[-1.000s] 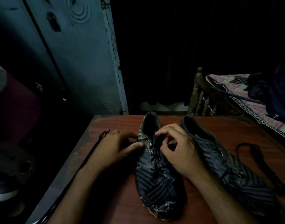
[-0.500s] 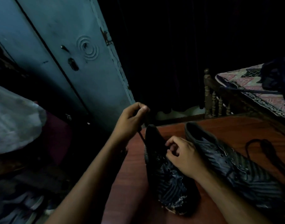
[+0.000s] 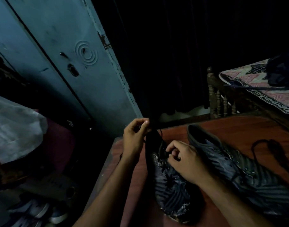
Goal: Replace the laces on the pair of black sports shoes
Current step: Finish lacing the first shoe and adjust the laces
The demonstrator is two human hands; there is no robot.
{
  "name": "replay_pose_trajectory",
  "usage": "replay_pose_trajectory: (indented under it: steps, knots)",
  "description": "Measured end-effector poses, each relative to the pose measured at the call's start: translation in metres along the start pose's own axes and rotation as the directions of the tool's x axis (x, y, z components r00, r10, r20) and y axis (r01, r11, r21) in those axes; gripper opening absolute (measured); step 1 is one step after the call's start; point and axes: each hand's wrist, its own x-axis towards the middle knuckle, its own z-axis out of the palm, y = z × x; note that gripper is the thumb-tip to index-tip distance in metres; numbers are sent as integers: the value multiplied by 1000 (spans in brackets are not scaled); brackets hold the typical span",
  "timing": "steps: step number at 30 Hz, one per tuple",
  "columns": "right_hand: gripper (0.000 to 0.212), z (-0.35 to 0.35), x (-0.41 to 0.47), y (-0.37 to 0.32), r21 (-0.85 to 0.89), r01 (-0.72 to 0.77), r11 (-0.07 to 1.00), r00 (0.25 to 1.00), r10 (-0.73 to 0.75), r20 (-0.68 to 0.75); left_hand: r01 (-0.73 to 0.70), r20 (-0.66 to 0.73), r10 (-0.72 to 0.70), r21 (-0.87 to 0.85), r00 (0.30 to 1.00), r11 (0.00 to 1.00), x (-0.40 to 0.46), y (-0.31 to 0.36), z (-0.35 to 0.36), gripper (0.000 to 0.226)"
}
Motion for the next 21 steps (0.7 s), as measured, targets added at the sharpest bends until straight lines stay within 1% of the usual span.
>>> replay_pose_trajectory:
  steps: [1,2,3,4,5,7,10,12,14,15,16,17,18,19,20,21]
  knots:
    - [14,0,0,0,5,2,1000,1000,-2,9,-75,34,72,115,997,990,-6,-7,-4,19]
    - [14,0,0,0,7,1,1000,1000,-1,16,-169,94,152,221,984,961,-14,-11,-7,28]
    - [14,0,0,1,7,1,1000,1000,-1,20,-268,171,226,293,959,918,-21,-15,-9,36]
    - [14,0,0,2,1,-1,1000,1000,1,23,-345,250,269,340,930,875,-28,-19,-11,39]
    - [15,1,0,3,-9,-3,1000,1000,4,27,-404,320,290,386,902,829,-35,-21,-11,38]
    - [16,3,0,4,-19,-13,1000,999,13,33,-479,397,298,514,868,711,-41,-26,-14,33]
    - [18,4,1,7,-23,-18,1000,1000,18,7,-502,419,281,662,864,557,-41,-33,-28,39]
    - [20,5,2,7,-32,-5,999,1000,5,-8,-520,487,202,711,850,474,-39,-38,-38,43]
    - [19,6,2,7,-22,7,1000,1000,-7,-11,-568,574,123,715,810,408,-34,-36,-44,41]
    - [19,6,3,6,-19,8,1000,1000,-9,-12,-611,622,114,690,775,387,-30,-31,-44,35]
    - [18,7,3,7,-24,8,1000,1000,-8,-12,-656,669,123,646,733,391,-26,-23,-42,26]
    - [17,6,3,8,-31,0,1000,1000,-1,-14,-698,707,164,585,688,413,-21,-15,-40,20]
    - [17,6,3,8,-33,-15,999,1000,15,-15,-725,721,210,539,660,429,-19,-9,-39,19]
    - [16,6,3,8,-20,-38,999,999,37,-18,-726,701,256,529,666,441,-18,-7,-39,22]
    - [15,5,3,7,22,-61,998,998,61,-20,-681,640,273,564,718,468,-19,-6,-41,25]
    - [15,4,4,5,86,-83,993,996,85,-21,-605,555,269,610,787,511,-20,-8,-42,27]
